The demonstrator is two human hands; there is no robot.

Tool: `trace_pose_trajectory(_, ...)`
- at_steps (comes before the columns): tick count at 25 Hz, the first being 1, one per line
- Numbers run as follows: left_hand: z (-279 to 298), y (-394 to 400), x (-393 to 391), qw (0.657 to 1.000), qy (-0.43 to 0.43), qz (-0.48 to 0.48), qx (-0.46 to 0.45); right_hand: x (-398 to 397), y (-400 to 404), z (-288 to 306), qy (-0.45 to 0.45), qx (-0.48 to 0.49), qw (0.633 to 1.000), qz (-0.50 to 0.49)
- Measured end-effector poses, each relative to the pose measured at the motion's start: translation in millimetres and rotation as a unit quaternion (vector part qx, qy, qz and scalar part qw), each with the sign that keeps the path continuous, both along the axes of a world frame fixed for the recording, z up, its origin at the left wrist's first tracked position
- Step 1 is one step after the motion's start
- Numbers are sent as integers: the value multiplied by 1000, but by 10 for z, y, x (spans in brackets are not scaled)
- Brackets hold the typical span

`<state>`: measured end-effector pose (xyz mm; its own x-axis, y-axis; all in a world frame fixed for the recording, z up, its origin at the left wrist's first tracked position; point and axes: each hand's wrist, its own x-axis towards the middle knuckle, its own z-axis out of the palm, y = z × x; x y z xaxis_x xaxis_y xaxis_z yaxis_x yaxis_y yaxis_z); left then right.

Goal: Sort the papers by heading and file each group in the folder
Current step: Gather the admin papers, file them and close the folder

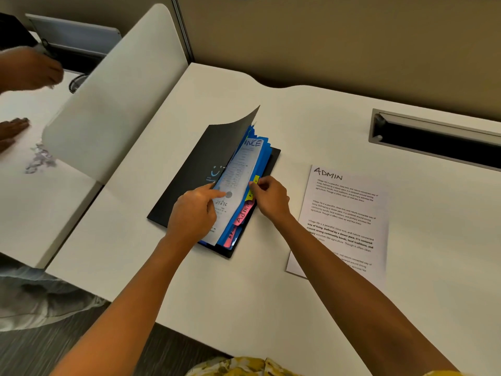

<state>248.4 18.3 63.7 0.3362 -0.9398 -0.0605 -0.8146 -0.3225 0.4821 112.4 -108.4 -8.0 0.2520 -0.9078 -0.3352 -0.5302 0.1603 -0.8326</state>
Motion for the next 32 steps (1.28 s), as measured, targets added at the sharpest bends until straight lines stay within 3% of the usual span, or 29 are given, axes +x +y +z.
trace_pose_trajectory(4, -20, -43, -87, 998, -23, 16, 52, -7, -60, 30, -4, 46, 999, 23)
trace_pose_trajectory(9, 11, -78, -302, 996, -79, 26, -21, 56, -93, 261, -80, 50, 995, 36)
trace_pose_trajectory(12, -17, -108, -357, 995, -92, 37, -1, 60, -99, 301, -112, 69, 991, 33)
trace_pose_trajectory(16, -81, -126, -285, 996, -61, 56, -24, 2, -61, 294, -154, 56, 984, 63)
trace_pose_trajectory(21, -81, -98, -150, 997, -10, 29, -71, -225, -13, 17, -10, -52, 992, 115)
trace_pose_trajectory(23, -94, -103, -170, 999, -8, 18, -44, -335, 45, -62, 6, -84, 991, 105)
trace_pose_trajectory(26, -169, -129, -279, 999, -4, 15, 39, -563, 127, -35, -40, -108, 992, 51)
trace_pose_trajectory(28, -241, -133, -338, 999, 11, 14, 42, -832, 157, -11, -29, -131, 990, -31)
trace_pose_trajectory(32, -345, -142, -387, 999, 8, 22, 25, -1481, 129, 16, 176, -139, 943, -244)
